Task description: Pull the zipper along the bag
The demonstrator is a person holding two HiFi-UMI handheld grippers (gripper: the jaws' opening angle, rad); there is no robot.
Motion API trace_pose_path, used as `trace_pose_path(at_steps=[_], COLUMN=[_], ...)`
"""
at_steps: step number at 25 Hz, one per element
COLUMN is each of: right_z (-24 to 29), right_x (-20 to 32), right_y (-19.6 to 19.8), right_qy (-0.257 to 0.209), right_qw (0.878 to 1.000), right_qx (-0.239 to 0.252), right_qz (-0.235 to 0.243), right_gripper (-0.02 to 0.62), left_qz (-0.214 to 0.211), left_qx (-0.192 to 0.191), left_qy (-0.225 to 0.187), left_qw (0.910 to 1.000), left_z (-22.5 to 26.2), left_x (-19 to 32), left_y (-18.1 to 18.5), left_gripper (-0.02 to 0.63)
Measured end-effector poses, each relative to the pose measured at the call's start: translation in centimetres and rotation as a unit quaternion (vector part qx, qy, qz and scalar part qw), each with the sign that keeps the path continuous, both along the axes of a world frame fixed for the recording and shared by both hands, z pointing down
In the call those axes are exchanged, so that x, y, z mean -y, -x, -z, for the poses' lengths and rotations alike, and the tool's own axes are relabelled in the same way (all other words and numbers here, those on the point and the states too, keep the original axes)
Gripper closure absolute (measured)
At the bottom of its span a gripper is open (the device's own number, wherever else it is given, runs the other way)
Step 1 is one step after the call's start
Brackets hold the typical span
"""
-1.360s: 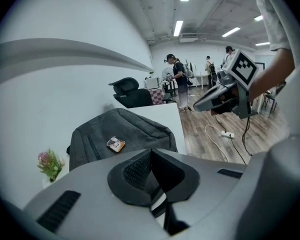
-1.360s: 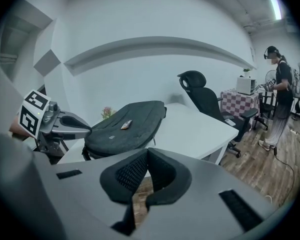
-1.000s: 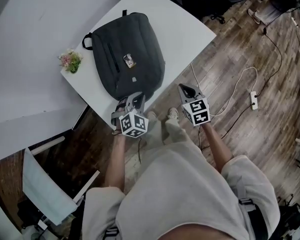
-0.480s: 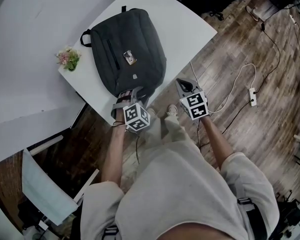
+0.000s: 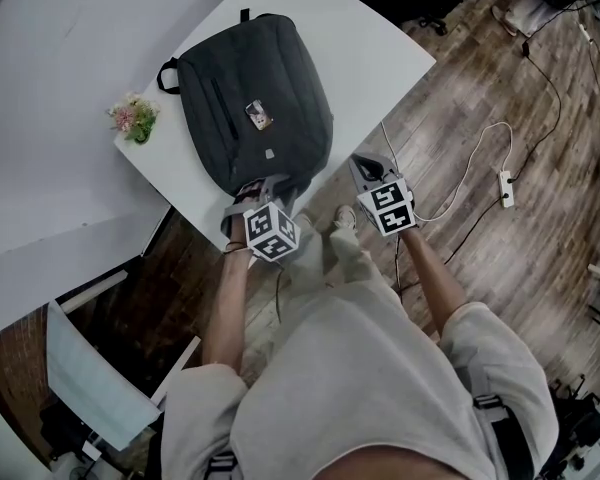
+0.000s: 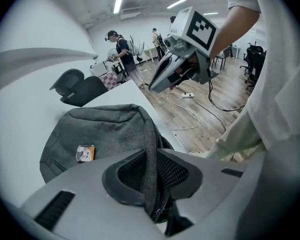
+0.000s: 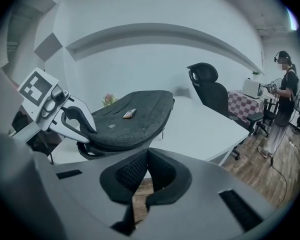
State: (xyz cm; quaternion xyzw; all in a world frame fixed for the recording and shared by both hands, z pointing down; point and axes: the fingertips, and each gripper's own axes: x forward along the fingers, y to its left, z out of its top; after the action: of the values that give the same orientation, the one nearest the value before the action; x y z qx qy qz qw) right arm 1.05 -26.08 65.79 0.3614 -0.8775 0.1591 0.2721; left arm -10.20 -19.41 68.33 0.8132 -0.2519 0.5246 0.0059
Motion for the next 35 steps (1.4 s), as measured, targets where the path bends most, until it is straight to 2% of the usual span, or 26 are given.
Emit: trace_pose_path(at_steps=[8,14,17,21,24,35], right_z=[-1.2,-2.7,-3.6,-4.5,-4.9,-6.2], right_x=[1.1,2.7,3.6,5.0,6.4,9.7], right_y=[0.5,1.1,1.7,2.1,2.6,4.2], right_qy=[0.001,-0.022,-0.027,-0.017,-0.024,-0.040], right_qw=[1.000,0.996,0.994,0.995,0.994,0.985], right_qx=[-0.015,-0.079,-0.092,-0.082,-0.087,-0.125], right_qz=[0.012,0.039,0.055,0.059,0.061,0.114], right_gripper=[0.583,0.581,0.580,0.452,0.404,0.397], left_qz=[-0.004,-0.003,-0.003,-0.005,-0.009,-0.020], left_qx=[-0.008,-0.010,-0.011,-0.010,-0.010,-0.004], left_qy=[0.000,0.001,0.002,0.002,0.000,0.002], left_qw=[1.0000,0.9999,0.9999,0.9999,0.9999,0.9998], left_z=[0.9,0.7,0.6,0.7,0.7,0.7], left_x=[0.0,0.1,0.1,0.0,0.1,0.1], left_y=[0.0,0.2,0.2,0.0,0.1,-0.1], left_gripper=[0.535,0.535,0.535,0.535,0.535,0.535])
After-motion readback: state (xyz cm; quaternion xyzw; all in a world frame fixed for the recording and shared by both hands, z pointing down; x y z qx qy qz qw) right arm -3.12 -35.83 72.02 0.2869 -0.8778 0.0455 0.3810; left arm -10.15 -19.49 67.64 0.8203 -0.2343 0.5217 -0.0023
